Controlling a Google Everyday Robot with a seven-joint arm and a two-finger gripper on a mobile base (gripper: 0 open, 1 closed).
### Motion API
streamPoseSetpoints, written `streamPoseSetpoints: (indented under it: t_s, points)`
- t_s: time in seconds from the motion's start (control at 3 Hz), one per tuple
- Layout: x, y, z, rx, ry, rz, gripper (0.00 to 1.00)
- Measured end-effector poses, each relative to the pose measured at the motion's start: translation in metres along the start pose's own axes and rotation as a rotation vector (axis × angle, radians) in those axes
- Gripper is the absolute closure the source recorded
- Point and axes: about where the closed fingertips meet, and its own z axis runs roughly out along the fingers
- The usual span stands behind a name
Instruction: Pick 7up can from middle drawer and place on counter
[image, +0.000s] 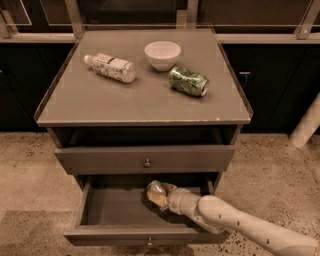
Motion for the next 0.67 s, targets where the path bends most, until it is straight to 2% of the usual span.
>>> streamPoseSetpoints:
  t_s: [0.33, 0.67]
  points:
    - [-0.003, 0.004, 0.003, -0.012, 0.021, -0.014, 1.0]
    - [-0.003, 0.034, -0.006, -0.068, 0.117, -0.026, 1.0]
